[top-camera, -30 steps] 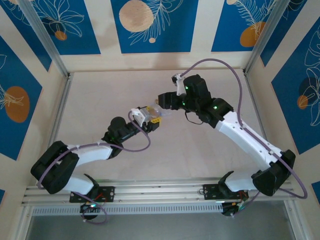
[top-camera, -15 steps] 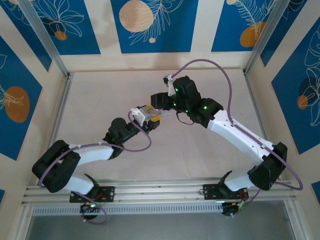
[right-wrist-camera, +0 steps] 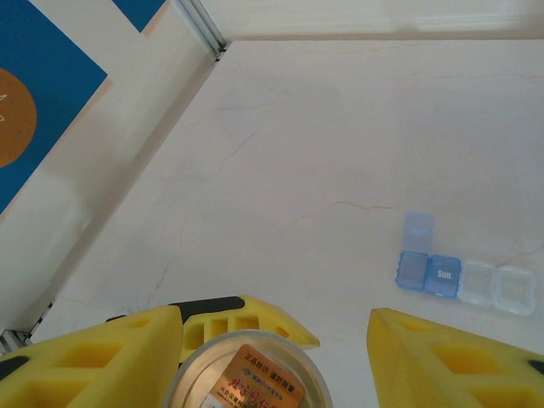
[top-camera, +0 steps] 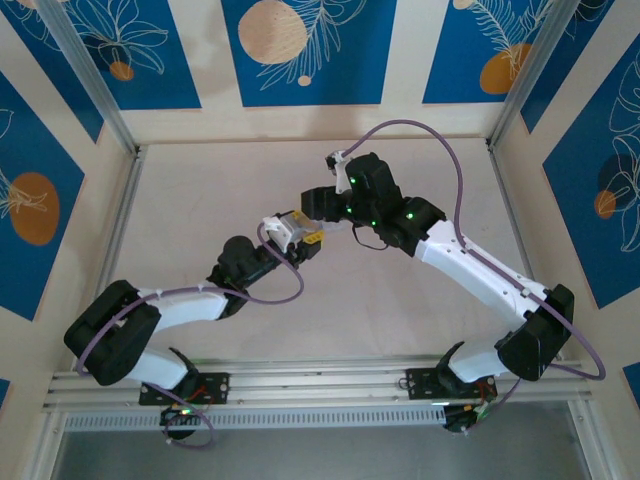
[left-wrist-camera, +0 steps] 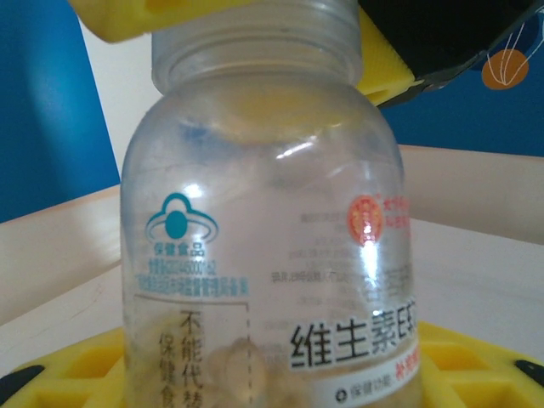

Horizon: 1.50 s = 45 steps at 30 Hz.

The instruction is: Sort the pills into containers

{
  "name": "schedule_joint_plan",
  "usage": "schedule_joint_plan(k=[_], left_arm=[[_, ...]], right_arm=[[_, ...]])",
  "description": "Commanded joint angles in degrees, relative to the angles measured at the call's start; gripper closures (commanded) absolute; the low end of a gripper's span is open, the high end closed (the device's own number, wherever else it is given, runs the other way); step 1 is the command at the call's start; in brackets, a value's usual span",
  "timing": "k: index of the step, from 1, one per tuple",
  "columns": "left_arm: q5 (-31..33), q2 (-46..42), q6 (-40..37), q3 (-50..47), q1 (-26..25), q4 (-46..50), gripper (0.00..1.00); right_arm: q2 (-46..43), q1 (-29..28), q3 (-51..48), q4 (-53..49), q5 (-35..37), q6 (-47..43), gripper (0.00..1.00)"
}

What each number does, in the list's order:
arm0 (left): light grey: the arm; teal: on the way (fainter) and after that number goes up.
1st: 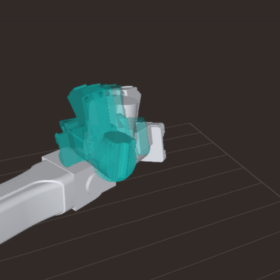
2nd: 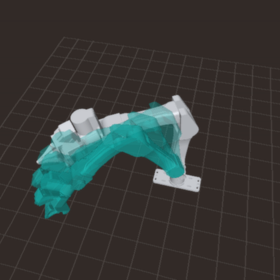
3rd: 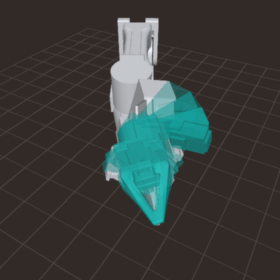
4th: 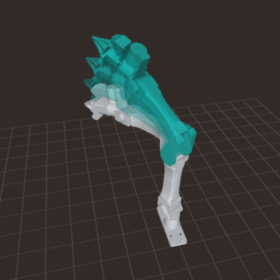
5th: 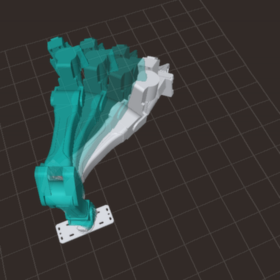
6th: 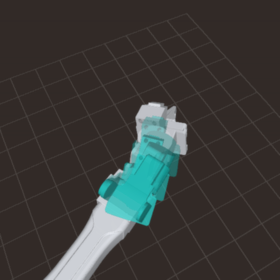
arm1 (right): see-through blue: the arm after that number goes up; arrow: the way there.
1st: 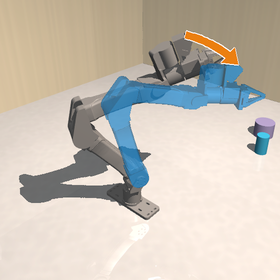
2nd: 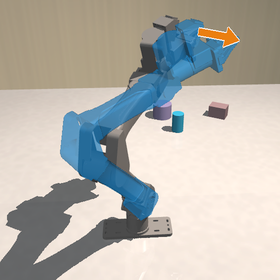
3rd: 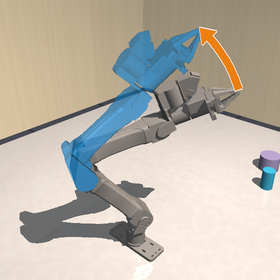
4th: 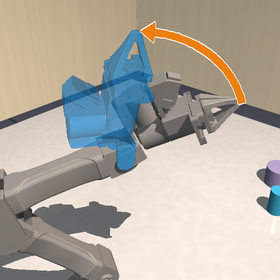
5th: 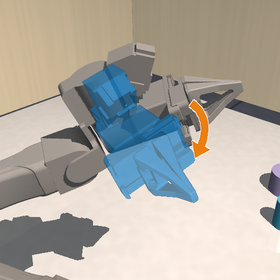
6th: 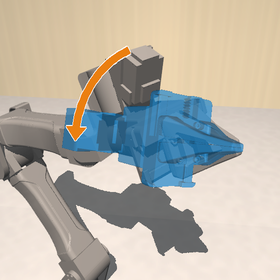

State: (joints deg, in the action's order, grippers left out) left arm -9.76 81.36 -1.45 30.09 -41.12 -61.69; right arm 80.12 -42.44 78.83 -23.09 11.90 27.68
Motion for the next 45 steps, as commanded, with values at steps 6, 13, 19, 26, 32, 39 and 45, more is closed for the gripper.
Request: schedule_joint_plan(k=[6,13,19,26,32,39,45], left_arm=[[0.95,-0.35,0.12,1.99,-0.73,-2.73,1.0],[-1.05,-1.01,0.12,1.6,-0.68,-4.02,1.0],[-9.53,-2.17,-0.74,0.64,0.04,-2.88,1.0],[-23.75,-2.7,2.37,-0.59,1.83,-7.26,1.0],[-33.87,-2.0,5.83,-1.16,2.45,-12.13,1.0],[-33.59,-1.77,5.92,-0.99,2.45,-11.66,1.0],[-30.72,-1.2,4.06,-1.27,2.43,-9.85,1.0]], right_arm=[[-1.27,-0.29,-2.12,2.0,-1.79,0.83,0.52],[-3.81,0.57,-7.66,9.47,-12.98,-4.68,0.72],[-8.4,3.19,-11.26,11.81,-28.06,-18.71,0.88],[-11.57,3.68,-12.39,4.54,-47.35,-46.98,0.94],[-9.76,5.45,-5.38,-8.6,-53.99,-62.27,0.75],[-8.27,6.23,-0.99,-11.54,-51.31,-60.47,0.27],[-11.78,6.22,-2.76,-5.61,-46.85,-53.71,0.17]])
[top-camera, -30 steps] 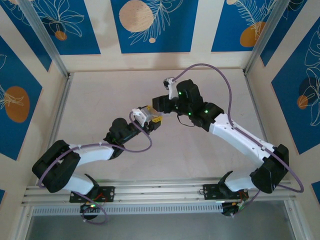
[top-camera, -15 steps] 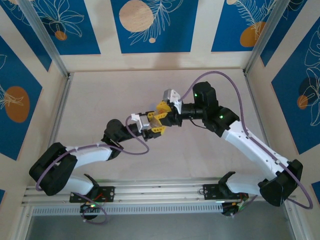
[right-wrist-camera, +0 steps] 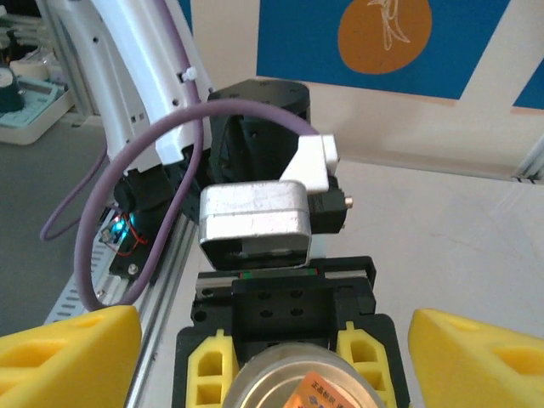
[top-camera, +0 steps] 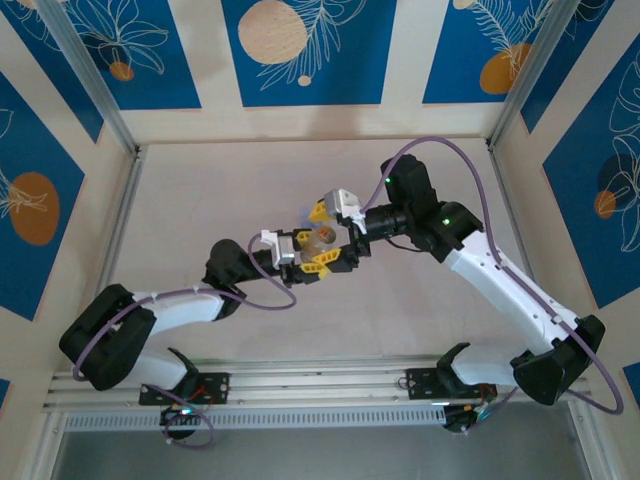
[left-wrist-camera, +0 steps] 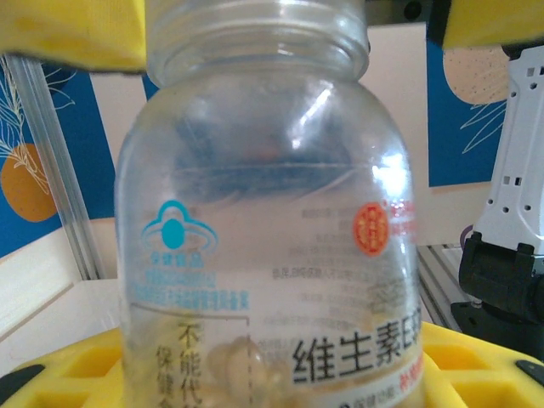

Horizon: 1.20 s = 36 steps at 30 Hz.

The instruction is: Sort the pills into containers

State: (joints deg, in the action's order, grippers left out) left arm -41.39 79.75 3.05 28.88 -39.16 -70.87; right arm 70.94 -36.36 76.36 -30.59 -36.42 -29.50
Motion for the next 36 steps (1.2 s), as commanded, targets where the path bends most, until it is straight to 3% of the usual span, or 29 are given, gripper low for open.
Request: schedule_joint_plan(k=[1,4,7,9,12,21,36], left_arm=[[1.97,0.4,-0.71,-0.19,0.48,-0.55,1.0],[8.14,-0.45,-2.88,-0.52,0.48,2.01,1.0],[15.17,-1.74,-5.71,-0.33,0.39,5.92,1.0],[20.75,-2.01,-7.3,0.23,0.39,7.88,1.0],[28.83,-2.13,-9.0,0.84,0.27,9.29,1.0],[37.17,-3.36,-12.57,0.89,-0.22,11.79,1.0],[40.81,-4.03,-13.92,0.76,-0.61,12.98,1.0]], right_arm=[[-3.01,0.15,-0.39,2.85,3.45,5.21,0.18],[-4.15,-0.09,-0.54,6.86,13.4,14.05,0.19],[-3.85,-1.42,-0.93,12.19,29.76,28.68,0.28],[-1.92,-3.19,0.69,10.92,42.01,39.12,0.32],[2.02,-4.52,4.36,5.72,50.34,49.17,0.34],[9.65,-6.97,9.03,4.29,50.93,55.15,0.32],[12.82,-7.72,8.8,4.28,45.77,57.98,0.32]])
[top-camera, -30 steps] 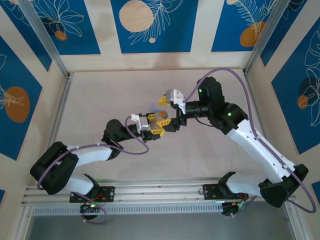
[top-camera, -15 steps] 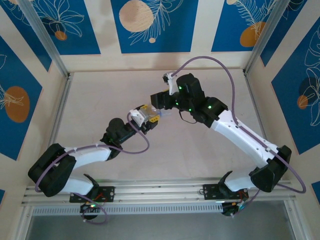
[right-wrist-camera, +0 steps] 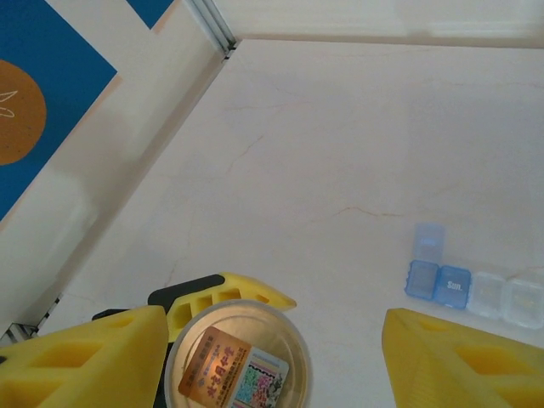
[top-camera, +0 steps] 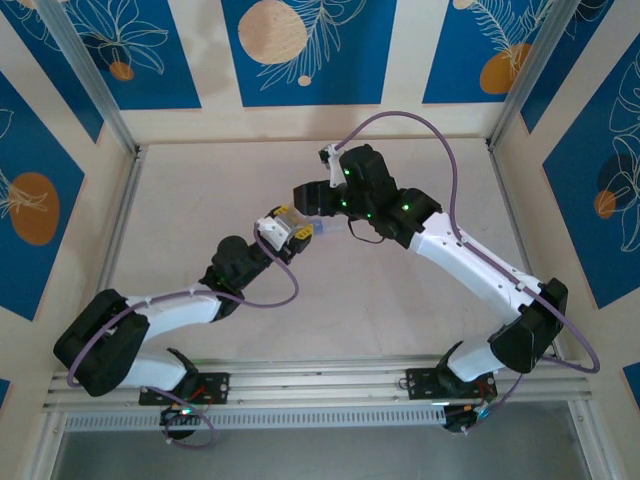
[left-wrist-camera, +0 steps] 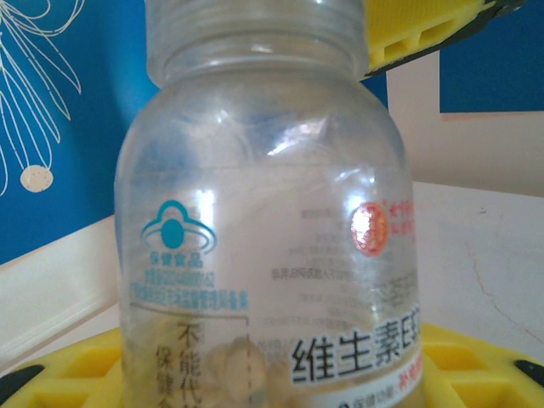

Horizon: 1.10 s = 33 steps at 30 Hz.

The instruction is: Sort the pills into containers

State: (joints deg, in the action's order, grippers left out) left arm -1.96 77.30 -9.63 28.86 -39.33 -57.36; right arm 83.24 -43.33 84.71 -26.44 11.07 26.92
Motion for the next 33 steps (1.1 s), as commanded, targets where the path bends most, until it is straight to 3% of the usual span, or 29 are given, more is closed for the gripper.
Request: schedule_joint_plan(k=[1,11,18,22,25,28,33], left_arm=[[1.43,-1.59,-1.29,0.77,-0.47,-0.51,1.0],[1.08,-1.96,-0.9,0.33,-0.59,-0.83,1.0],[0.99,-1.89,-1.11,0.75,-0.73,-0.64,1.0],[0.7,-1.98,-1.14,0.87,-0.7,-0.48,1.0],[0.12,-2.25,-1.08,0.81,-0.73,-0.28,1.0],[-1.62,-3.0,-1.24,0.3,-0.67,-0.95,1.0],[-12.82,-4.15,-1.93,-2.04,-0.5,-5.11,1.0]], right_arm=[[0.53,-0.82,0.28,0.45,-1.96,1.65,0.32],[0.56,-0.97,-0.49,1.48,-2.9,1.35,0.42],[1.27,-1.05,-0.68,0.76,-3.36,0.51,0.42],[1.01,-1.1,-1.48,1.42,-4.0,-0.7,0.51],[-0.19,-1.05,-3.55,3.5,-6.77,-3.24,0.6],[-1.91,-0.5,-6.42,6.07,-13.37,-9.16,0.61],[-7.13,2.19,-12.39,8.35,-28.49,-26.78,0.64]])
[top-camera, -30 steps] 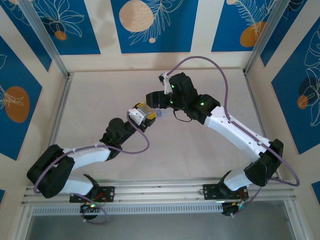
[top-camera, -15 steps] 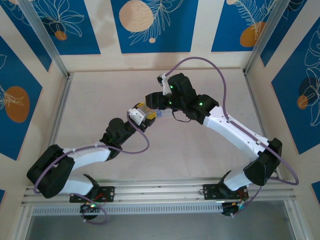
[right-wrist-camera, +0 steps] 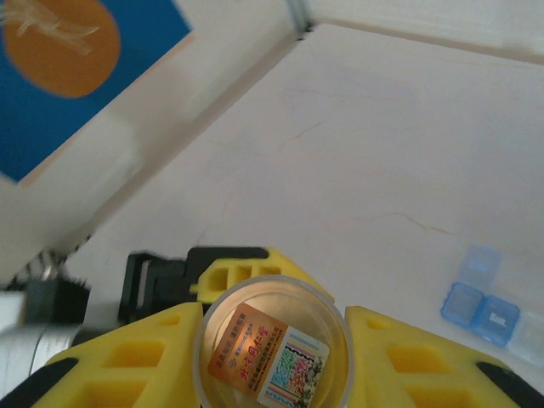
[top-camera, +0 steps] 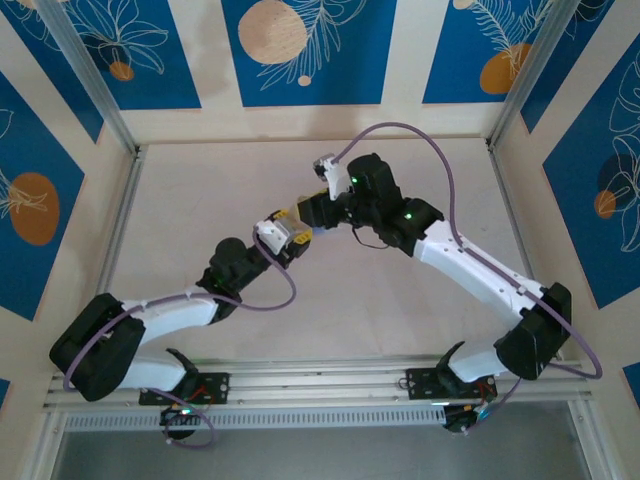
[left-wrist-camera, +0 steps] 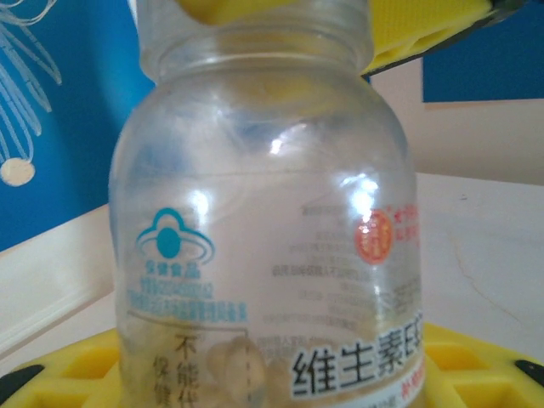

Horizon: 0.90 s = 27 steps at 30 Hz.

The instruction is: Sort the pills into containers

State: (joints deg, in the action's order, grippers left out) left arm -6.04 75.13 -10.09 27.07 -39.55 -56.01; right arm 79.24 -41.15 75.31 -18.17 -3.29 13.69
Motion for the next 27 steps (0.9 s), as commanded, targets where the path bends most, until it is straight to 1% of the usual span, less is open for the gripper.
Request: schedule_joint_plan(k=[1,3,6,9,12,15,18,21,23,25,27], left_arm=[[-11.15,-2.16,-1.38,-0.79,-0.33,-7.27,1.0],[-17.25,-2.62,-0.89,-2.04,-0.18,-9.97,1.0],[-24.44,-2.97,1.39,-3.08,-0.09,-13.78,1.0],[-30.91,-3.15,3.17,-2.55,0.05,-13.87,1.0],[-34.18,-3.04,5.0,-2.29,0.02,-14.72,1.0],[-34.13,-3.08,5.23,-2.39,0.04,-14.92,1.0],[-34.12,-3.33,4.65,-2.18,0.08,-13.46,1.0],[-33.74,-3.33,4.45,-2.02,0.01,-12.36,1.0],[-32.1,-3.47,3.83,-2.07,0.08,-11.46,1.0],[-28.81,-3.5,3.3,-2.07,0.03,-10.23,1.0],[-23.34,-3.84,3.04,-2.1,-0.08,-8.88,1.0]], right_arm=[[-4.08,0.66,-4.02,-0.36,-17.07,-17.54,0.64],[-5.88,2.28,-5.62,-2.97,-25.01,-27.57,0.63],[-7.2,3.67,-5.06,-9.52,-32.12,-38.76,0.61],[-7.27,4.53,-2.99,-13.92,-34.77,-43.18,0.59],[-6.91,4.93,-1.09,-15.96,-34.41,-43.84,0.5],[-6.99,5.35,0.08,-16.9,-33.73,-43.49,0.36],[-7.5,5.64,0.63,-16.73,-32.13,-42.3,0.29],[-8.43,5.68,1.32,-16.26,-29.67,-40.44,0.25],[-9.61,5.79,1.55,-15.52,-28.56,-38.5,0.23],[-10.77,5.81,1.46,-13.92,-28.29,-35.3,0.23],[-11.89,5.6,1.09,-10.65,-26.32,-29.86,0.23]])
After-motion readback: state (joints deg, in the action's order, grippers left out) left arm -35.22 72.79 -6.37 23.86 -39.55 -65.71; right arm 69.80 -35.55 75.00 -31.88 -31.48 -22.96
